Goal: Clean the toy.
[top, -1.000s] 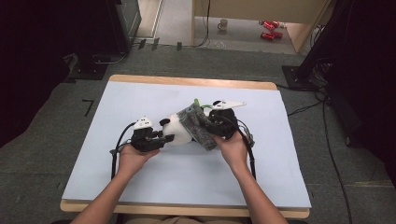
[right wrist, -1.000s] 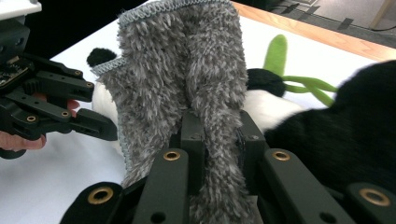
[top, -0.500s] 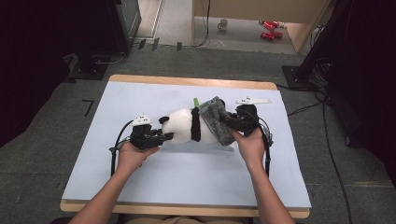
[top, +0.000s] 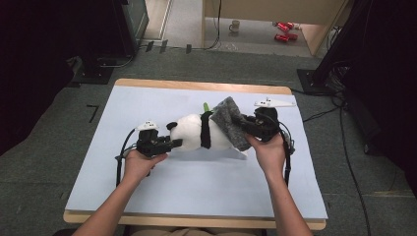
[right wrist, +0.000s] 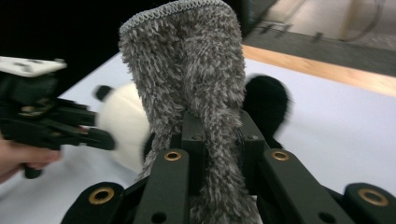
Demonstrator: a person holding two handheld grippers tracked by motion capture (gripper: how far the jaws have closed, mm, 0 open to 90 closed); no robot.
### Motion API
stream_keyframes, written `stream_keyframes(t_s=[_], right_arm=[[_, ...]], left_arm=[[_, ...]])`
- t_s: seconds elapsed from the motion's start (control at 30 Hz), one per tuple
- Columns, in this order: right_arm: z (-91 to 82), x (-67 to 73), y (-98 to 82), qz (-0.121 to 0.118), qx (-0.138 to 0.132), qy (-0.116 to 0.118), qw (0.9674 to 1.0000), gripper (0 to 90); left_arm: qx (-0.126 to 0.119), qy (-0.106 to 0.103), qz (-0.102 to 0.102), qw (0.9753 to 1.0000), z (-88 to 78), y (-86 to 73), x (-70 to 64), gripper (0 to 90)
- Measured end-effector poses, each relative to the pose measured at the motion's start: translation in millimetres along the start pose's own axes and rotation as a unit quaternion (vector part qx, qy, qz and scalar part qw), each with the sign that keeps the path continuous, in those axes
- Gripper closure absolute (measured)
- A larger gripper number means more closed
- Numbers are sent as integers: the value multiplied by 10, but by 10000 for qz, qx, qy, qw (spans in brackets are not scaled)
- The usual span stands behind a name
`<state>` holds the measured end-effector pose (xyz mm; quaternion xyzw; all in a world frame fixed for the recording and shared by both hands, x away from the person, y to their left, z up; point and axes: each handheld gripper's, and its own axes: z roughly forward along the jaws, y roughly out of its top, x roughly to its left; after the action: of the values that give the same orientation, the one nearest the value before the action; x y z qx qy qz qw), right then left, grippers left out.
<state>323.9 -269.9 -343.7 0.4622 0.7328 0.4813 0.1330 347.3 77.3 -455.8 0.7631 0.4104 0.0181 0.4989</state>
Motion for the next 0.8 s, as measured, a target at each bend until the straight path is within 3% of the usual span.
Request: stream_keyframes(t_s=[0.17, 0.23, 0.47, 0.57, 0.6, 0.7, 0.8], right_arm=[[115, 301, 90, -283, 78, 503, 9983, 787], [193, 401, 99, -373, 146, 653, 9971, 787], [518, 672, 56, -597, 478, 1045, 9916, 787], [650, 709, 11, -664, 570, 1040, 9907, 783], [734, 699, -30, -651, 649, 891, 9918, 784], [878, 643, -127, -535, 777, 800, 9923, 783], [934, 537, -189, -475, 692, 787, 9934, 779]], left_arm=[[-38, 41, 41, 10000, -4, -20, -22, 620], [-54, 10, -46, 10000, -13, -26, -30, 618], [-78, 74, -10, 9999, -27, -49, -67, 615], [-101, 150, 55, 9998, -30, -67, -97, 616], [-107, 175, 88, 9998, -29, -73, -108, 616], [-49, 254, 129, 9996, -30, -78, -122, 616], [-77, 281, 157, 9995, -23, -80, -128, 617]])
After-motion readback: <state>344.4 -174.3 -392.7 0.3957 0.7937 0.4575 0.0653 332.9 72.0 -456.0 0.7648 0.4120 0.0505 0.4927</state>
